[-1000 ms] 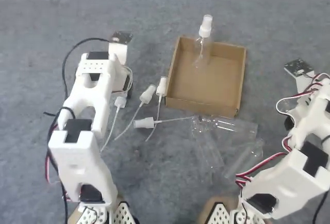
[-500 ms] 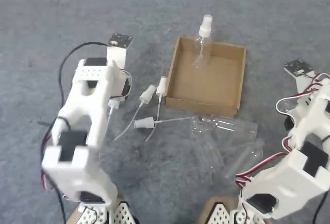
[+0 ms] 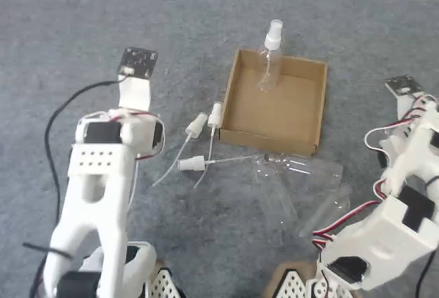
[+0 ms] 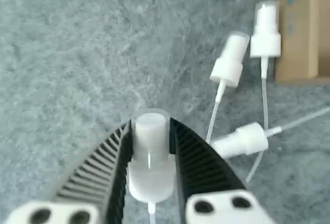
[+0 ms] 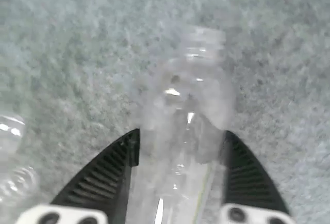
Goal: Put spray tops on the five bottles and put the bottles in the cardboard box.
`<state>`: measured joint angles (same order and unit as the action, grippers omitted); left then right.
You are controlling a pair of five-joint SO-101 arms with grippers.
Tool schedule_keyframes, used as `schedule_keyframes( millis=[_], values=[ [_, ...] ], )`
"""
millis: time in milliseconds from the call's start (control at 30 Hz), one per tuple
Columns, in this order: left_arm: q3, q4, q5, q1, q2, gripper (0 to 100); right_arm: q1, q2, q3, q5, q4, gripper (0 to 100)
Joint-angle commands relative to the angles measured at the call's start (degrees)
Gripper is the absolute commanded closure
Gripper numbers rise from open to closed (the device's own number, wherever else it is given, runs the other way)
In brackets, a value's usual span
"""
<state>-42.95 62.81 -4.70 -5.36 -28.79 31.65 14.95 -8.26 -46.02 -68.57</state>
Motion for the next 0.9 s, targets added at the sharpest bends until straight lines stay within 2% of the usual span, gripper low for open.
schedule_keyframes(
  millis=[0,167,500,867],
  values=[
    [-5.67,-6.59,0.97,-0.09,-6.33,99,-3.47,-0.75,5.80,4.92,-3.03,69.0],
    [-10.51,-9.49,0.97,0.00,-8.00,99,-5.58,-0.57,12.66,9.67,-7.34,67.6],
    [-10.68,-9.49,0.88,-0.09,-7.82,99,-6.37,8.57,19.69,9.85,-8.22,68.4],
    [-10.68,-9.49,0.88,0.09,-7.82,99,-3.21,15.25,23.38,9.76,-8.22,86.4]
  ],
)
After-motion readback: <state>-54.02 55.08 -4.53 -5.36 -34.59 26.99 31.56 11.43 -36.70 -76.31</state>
